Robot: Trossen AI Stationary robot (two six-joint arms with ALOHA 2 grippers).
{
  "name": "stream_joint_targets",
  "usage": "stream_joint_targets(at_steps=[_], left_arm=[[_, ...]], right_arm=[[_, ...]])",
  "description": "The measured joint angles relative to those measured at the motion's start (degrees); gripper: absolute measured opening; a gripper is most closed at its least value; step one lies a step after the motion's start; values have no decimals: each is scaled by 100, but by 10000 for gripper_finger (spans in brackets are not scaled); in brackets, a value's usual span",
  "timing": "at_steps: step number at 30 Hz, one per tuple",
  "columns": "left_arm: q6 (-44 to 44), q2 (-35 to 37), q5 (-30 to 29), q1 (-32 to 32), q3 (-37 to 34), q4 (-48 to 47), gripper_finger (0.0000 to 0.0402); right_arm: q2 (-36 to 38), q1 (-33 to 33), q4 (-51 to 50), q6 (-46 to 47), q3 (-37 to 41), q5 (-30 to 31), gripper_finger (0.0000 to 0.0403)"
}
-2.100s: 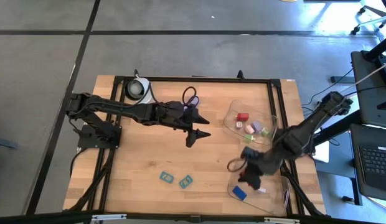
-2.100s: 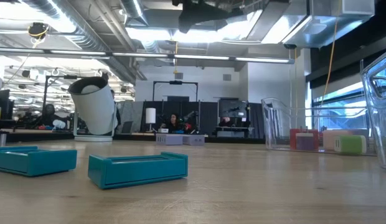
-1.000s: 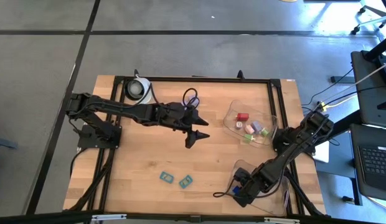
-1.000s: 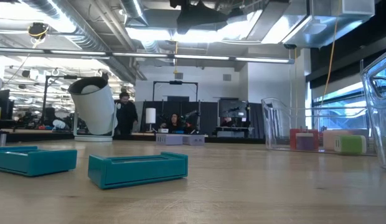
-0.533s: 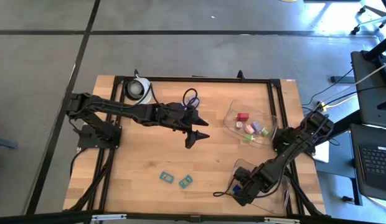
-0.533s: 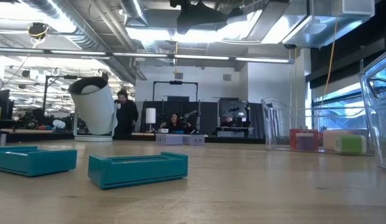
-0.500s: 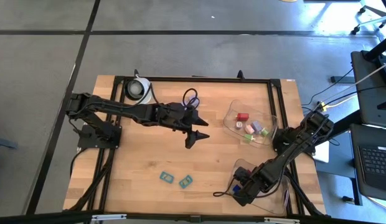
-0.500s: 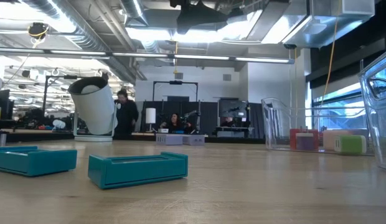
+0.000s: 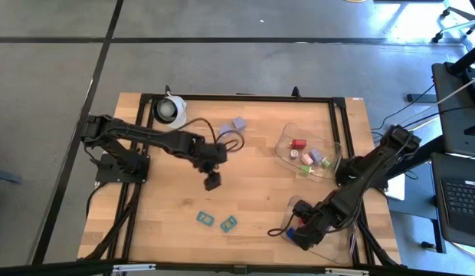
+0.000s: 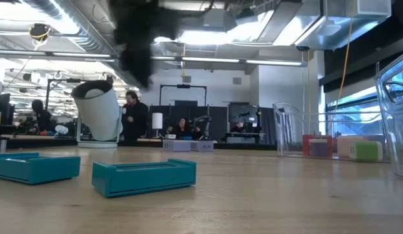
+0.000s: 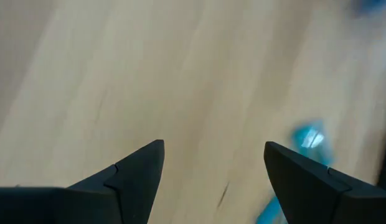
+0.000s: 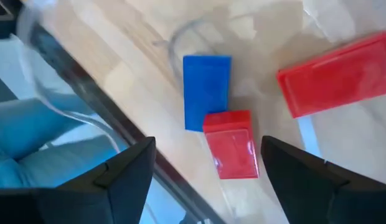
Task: Pick & Place Office items
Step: Put the left light blue digital clock into the bottom transparent bin
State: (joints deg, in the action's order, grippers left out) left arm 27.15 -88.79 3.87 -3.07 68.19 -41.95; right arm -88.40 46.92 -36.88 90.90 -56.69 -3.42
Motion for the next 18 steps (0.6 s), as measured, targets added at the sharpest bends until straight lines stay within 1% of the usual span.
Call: stream_joint_targets(at_steps=[3,5,8,12,16,18], left_arm=[[24,-2,-58,-270,-147,-775,273],[-248,-2,8,-547,-333,-908,273],[-702,-2,66,-1100,-663,-833,273],[-1128,-4,19,-1858,-1200,40,273],[-1158,-4,-222,-2497,-1613,1302,273],[-1175,-4,-369,-2747,-1703,1752,273]], right_arm=[[207,0,-124,-145,0,144,285],[318,2,-211,-372,1,207,283],[469,0,-387,-758,-1,302,281],[619,2,-692,-1211,1,302,281],[710,15,-851,-1518,1,257,281],[729,23,-861,-1698,1,256,281]])
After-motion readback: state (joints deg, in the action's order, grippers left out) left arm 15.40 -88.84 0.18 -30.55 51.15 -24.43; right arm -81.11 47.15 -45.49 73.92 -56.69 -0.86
